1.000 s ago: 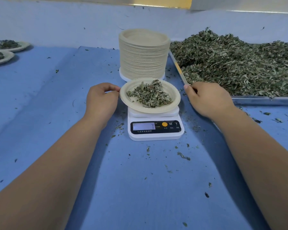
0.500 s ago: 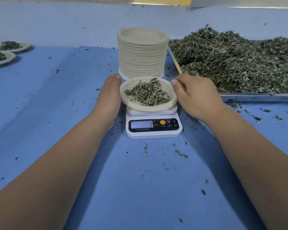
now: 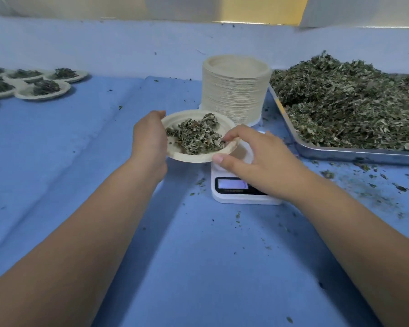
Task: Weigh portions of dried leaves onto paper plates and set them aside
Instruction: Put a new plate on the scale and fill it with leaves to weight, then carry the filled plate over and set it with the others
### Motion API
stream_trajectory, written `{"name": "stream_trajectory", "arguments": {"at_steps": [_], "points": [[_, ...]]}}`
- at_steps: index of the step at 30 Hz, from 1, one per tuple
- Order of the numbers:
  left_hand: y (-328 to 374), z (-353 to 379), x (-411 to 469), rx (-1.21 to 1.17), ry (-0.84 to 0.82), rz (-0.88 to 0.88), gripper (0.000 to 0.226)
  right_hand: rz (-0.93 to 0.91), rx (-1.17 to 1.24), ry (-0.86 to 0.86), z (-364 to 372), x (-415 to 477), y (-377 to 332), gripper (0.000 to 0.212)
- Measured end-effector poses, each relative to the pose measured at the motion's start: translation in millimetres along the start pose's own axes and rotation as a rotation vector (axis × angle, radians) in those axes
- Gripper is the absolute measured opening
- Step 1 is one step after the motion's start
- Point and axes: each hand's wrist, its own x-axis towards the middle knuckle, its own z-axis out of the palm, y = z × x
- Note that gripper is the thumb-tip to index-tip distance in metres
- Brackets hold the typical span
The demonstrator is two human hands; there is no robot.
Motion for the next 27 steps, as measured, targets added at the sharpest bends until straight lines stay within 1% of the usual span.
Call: {"name": "stream_trajectory", "arguments": {"at_steps": [2,4,7,11,13,14,16,17,19,21,23,25,27], "points": [[0,-26,8,0.019,0.061,0.02,0.025,-0.069,0.014,0.001,18,7,-16,0.056],[3,-54,13,0.041,0.128,0.044,0.025,-0.107,0.015,0.005,38,17,-33,0.05],[12,-98,24,0.064,0.203,0.066,0.025,-0.158,0.005,-0.01,69,34,-61,0.048],[26,-154,46,0.125,0.313,0.077,0.026,-0.282,-0.056,-0.066,115,66,-102,0.05],[32,-183,59,0.182,0.371,0.074,0.027,-0.303,-0.074,-0.092,140,84,-121,0.049],[34,-197,66,0.232,0.388,0.083,0.028,-0.307,-0.073,-0.106,152,92,-130,0.047],[39,-223,80,0.443,0.343,0.135,0.028,-0.305,-0.085,-0.14,175,110,-147,0.045],[41,-236,86,0.568,0.313,0.166,0.024,-0.301,-0.099,-0.162,186,120,-155,0.046],[46,-260,98,0.714,0.298,0.182,0.018,-0.289,-0.12,-0.211,206,141,-170,0.048],[46,-285,107,0.85,0.29,0.195,0.03,-0.282,-0.133,-0.242,226,165,-183,0.048],[42,-305,113,0.99,0.304,0.221,0.032,-0.271,-0.151,-0.25,245,189,-193,0.05],[38,-317,114,1.036,0.336,0.234,0.027,-0.254,-0.163,-0.248,264,212,-203,0.053],[35,-322,118,1.033,0.328,0.244,0.041,-0.241,-0.165,-0.223,286,233,-215,0.059]]}}
